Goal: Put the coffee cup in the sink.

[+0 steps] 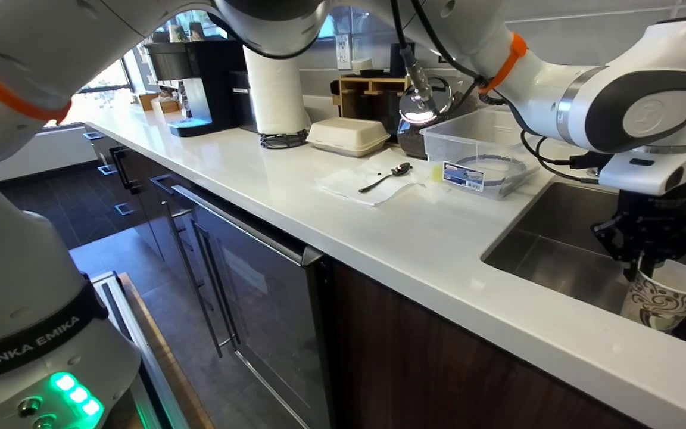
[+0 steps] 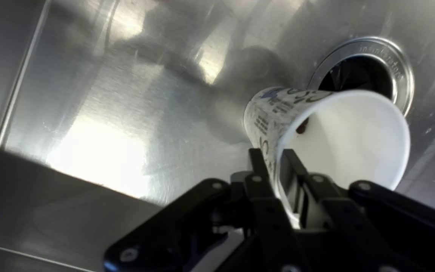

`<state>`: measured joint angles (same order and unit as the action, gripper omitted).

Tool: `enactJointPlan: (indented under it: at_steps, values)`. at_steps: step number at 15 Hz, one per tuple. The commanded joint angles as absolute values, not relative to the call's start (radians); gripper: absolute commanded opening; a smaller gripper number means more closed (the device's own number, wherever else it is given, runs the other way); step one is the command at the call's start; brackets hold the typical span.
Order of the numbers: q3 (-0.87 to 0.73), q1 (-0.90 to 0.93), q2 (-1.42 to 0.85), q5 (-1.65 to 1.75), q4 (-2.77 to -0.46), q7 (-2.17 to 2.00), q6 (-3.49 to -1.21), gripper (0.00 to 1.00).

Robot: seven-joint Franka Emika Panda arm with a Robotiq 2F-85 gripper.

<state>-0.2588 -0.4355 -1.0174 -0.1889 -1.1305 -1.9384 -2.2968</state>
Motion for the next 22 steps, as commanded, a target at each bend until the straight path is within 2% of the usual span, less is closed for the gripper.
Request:
enactJointPlan:
  at_steps: [1,6,8,15,22]
  values:
    - [-0.248,-0.436,-1.012,-0.195,-1.114,-1.928,-2.292,0.52]
    - [-0.238,-0.431,-0.925,-0.191,-1.119,-1.904,-2.215,0.89]
    - [-0.242,-0.431,-0.885,-0.172,-1.113,-1.867,-2.097,0.99]
    - [-0.225,-0.483,-0.819,-0.176,-0.980,-1.496,-1.704,1.00]
    - [-0.238,-0.468,-0.706,-0.099,-0.873,-1.146,-1.416,1.00]
